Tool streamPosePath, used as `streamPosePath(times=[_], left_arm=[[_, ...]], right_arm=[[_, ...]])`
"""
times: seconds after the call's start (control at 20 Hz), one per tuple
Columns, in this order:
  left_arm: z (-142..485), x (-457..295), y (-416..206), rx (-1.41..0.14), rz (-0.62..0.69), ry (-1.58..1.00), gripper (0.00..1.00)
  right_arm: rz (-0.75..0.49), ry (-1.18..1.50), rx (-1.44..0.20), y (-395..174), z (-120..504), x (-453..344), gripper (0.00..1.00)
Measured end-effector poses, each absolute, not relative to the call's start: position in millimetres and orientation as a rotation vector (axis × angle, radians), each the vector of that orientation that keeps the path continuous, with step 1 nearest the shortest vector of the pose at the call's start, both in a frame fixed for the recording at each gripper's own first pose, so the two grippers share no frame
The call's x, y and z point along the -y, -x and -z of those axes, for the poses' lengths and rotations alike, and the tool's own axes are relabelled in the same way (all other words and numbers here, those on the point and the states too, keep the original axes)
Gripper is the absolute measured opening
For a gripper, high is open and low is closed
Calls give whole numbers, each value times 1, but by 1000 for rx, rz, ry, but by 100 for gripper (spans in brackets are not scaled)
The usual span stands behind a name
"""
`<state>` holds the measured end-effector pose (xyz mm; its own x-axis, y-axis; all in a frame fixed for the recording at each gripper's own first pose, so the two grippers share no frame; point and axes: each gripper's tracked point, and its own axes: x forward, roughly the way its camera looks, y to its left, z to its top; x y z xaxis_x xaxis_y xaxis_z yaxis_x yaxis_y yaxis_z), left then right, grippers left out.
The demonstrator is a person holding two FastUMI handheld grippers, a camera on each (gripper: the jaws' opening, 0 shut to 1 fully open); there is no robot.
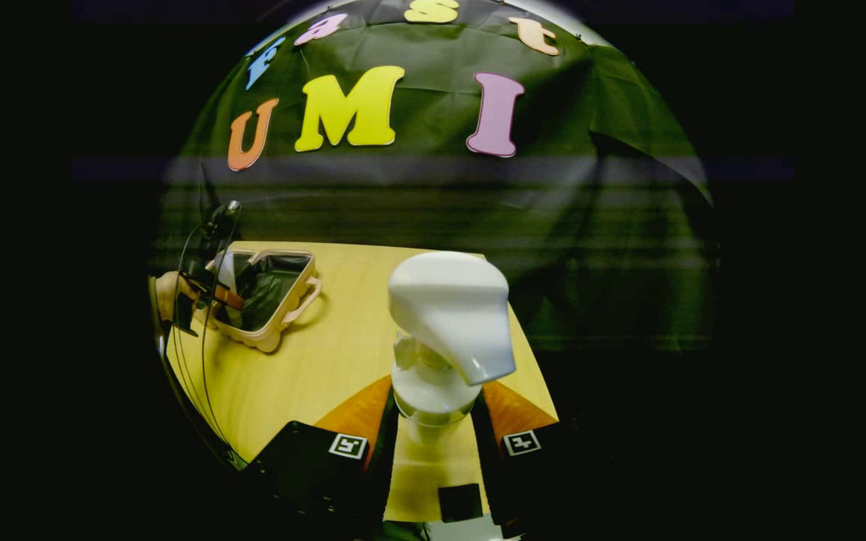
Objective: First open the suitcase, pack the skin care products into it, and then close the suitcase.
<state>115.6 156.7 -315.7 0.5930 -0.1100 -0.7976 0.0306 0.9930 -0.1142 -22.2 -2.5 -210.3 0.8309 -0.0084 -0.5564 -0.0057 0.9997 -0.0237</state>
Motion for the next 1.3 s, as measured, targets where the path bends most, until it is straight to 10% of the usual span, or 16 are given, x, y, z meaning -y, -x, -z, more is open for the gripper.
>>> streamPosePath(times=[0.9, 1.15, 1.3], left_arm=[[347, -165, -144, -990, -19, 111, 44], [302, -166, -136, -854, -25, 130, 81], [259, -170, -119, -734, -14, 138, 86]], right_arm=[[-174, 47, -619, -21, 208, -76, 48], [-317, 39, -578, -72, 179, -149, 48], [-408, 8, -568, -106, 164, -207, 47]])
